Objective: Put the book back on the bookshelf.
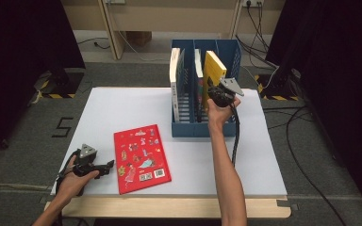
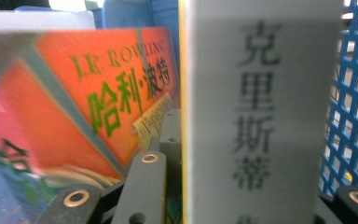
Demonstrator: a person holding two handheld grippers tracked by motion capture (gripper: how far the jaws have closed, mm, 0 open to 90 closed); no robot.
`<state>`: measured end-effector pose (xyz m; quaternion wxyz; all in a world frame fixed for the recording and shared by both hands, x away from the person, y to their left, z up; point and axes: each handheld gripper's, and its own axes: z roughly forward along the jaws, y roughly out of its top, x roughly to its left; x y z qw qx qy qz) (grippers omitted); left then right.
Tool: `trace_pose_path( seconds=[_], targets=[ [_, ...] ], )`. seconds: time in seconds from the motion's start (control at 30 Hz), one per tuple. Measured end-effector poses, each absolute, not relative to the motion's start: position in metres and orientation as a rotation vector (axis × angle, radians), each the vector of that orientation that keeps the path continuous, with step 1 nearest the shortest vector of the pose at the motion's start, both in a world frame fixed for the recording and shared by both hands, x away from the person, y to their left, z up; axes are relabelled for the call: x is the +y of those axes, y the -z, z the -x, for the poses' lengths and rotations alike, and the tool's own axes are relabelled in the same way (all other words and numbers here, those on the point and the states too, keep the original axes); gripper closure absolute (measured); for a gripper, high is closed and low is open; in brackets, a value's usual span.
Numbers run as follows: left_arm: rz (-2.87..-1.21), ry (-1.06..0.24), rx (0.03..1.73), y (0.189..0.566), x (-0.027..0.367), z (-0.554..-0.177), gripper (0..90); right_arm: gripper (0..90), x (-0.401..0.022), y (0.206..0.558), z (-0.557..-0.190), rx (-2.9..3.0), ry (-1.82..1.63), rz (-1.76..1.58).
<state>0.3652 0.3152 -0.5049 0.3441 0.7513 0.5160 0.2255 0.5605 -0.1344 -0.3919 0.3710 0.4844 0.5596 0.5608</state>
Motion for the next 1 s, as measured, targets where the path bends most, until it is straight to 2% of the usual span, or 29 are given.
trace_pose_path(
  seconds=[0.57, 1.0],
  targets=[
    [-1.951, -0.588, 1.339, 0.505, 0.315, -0.365, 15.8, 73.0, -0.135, 0.401, -0.567, 1.513, -1.426, -1.292],
    [-1.951, -0.591, 1.339, 0.505, 0.315, -0.365, 15.9, 72.2, -0.140, 0.400, -0.543, 1.642, -1.360, -1.329]
  ],
)
